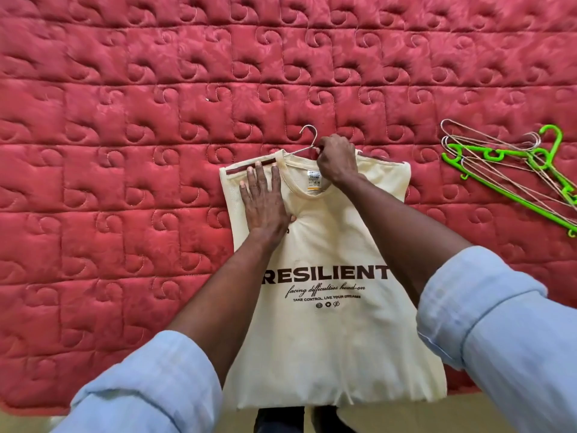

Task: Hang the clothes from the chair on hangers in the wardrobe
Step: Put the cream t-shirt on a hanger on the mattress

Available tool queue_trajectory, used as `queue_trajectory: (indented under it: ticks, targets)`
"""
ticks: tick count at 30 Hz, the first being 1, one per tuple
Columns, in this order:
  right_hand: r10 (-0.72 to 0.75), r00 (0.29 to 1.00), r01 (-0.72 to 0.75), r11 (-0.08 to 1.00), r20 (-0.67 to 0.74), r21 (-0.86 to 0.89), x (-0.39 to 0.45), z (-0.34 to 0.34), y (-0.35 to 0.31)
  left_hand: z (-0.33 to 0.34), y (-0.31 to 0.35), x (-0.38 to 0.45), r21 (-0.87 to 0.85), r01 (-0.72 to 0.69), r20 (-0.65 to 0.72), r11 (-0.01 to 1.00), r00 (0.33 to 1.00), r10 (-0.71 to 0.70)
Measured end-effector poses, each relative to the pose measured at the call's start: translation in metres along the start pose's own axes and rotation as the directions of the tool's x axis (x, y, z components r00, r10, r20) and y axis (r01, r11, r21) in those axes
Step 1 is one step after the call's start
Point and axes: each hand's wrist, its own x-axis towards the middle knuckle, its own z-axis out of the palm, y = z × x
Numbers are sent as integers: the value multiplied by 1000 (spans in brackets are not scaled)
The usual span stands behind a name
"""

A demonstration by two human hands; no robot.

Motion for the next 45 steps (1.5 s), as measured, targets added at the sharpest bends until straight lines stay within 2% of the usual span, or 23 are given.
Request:
queue_trajectory:
  ticks: [2, 6, 9, 13, 17, 21, 26, 30, 34, 37, 41, 43, 45]
  targets:
    - [0, 1000, 0, 999, -23, 34, -1, -6, -2, -1, -3, -3, -12, -12, -28, 1000, 1000, 11]
    - [-36, 995, 47, 992, -97, 116, -6, -22, -6, -13, -10, -7, 10, -125, -87, 992, 988, 125]
    - [-78, 986, 103, 980, -150, 169, -19, -39, -7, -36, -15, -12, -88, -219, -183, 972, 962, 200]
    - [-127, 967, 182, 951, -221, 249, -54, -68, -14, -76, -13, -28, -252, -215, -403, 944, 910, 100]
    - [-185, 936, 281, 904, -299, 322, -109, -113, -26, -119, -9, -65, -264, -160, -419, 951, 907, 36]
    - [-235, 902, 365, 863, -362, 348, -183, -162, -35, -161, -5, -139, -248, -146, -468, 958, 884, 13]
    - [-276, 859, 448, 811, -430, 375, -286, -228, -52, -205, -4, -267, -311, -160, -597, 937, 800, -61]
    - [-368, 795, 556, 761, -483, 335, -372, -275, -74, -229, -10, -382, -397, -208, -693, 894, 707, -144]
    - [-462, 715, 664, 684, -524, 302, -444, -307, -106, -247, -30, -474, -505, -180, -702, 844, 655, -280]
    - [-514, 688, 702, 650, -512, 291, -485, -318, -136, -266, -53, -536, -582, -172, -651, 795, 684, -328]
    - [-588, 639, 759, 588, -495, 281, -534, -320, -185, -285, -100, -607, -629, -89, -476, 772, 830, -292]
    - [-630, 604, 792, 539, -488, 286, -555, -317, -216, -288, -127, -640, -642, -71, -460, 763, 832, -310]
    - [-678, 558, 829, 482, -479, 283, -576, -314, -250, -290, -153, -669, -622, -39, -498, 782, 790, -357]
